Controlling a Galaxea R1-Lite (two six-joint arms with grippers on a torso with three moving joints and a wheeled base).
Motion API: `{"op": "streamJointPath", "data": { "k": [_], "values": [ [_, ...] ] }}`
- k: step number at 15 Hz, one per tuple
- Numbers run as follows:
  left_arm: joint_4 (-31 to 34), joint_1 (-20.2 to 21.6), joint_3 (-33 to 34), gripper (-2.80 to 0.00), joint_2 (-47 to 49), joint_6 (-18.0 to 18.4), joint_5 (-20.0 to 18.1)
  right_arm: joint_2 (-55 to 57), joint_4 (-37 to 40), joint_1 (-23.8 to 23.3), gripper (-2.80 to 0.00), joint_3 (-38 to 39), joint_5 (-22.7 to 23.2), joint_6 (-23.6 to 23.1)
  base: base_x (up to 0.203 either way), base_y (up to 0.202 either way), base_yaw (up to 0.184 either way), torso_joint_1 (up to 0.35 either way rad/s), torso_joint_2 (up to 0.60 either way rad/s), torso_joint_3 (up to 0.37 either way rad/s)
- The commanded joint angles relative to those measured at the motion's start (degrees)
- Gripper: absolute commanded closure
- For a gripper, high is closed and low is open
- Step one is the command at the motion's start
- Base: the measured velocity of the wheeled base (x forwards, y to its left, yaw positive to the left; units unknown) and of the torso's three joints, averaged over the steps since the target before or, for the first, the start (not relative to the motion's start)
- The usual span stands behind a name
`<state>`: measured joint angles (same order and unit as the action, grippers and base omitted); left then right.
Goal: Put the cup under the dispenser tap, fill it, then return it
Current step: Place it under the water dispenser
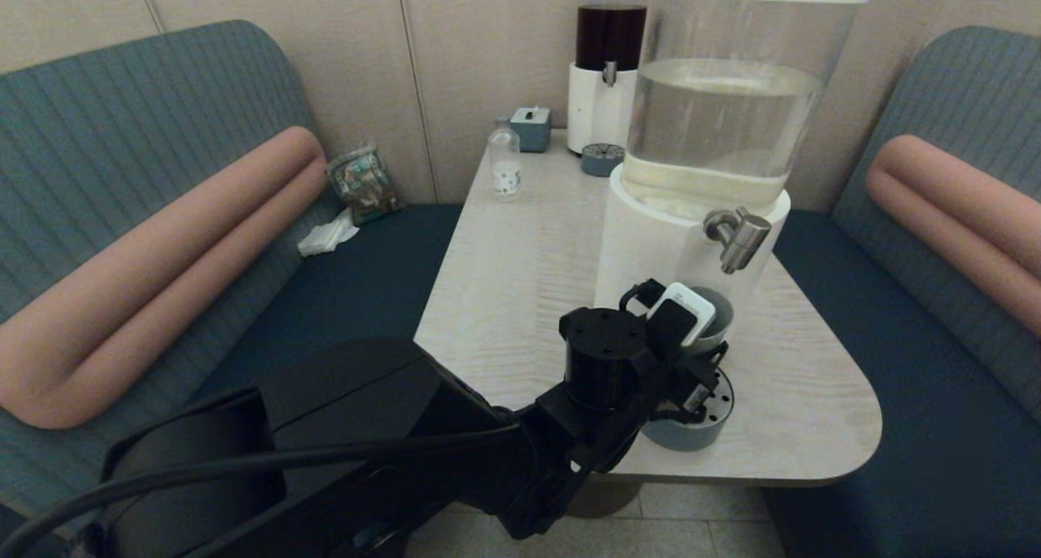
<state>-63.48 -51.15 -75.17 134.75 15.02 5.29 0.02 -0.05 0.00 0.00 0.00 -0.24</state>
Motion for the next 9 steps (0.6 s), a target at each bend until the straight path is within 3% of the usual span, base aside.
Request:
{"op": "streamJointPath", "data": {
  "k": [1, 9],
  "values": [
    [-0.51, 0.0, 0.05, 0.0, -0.63, 0.1, 0.46, 0.06, -0.04, 0.0, 0.0, 0.0, 0.0, -0.02, 0.0, 0.0, 0.0, 0.0, 0.0, 0.0],
    [0.54, 0.0, -2.53, 0.0, 0.85, 0.19, 0.6, 0.06, -0.04, 0.0, 0.0, 0.0, -0.07, -0.02, 0.0, 0.0, 0.0, 0.0, 0.0, 0.0]
  ]
}}
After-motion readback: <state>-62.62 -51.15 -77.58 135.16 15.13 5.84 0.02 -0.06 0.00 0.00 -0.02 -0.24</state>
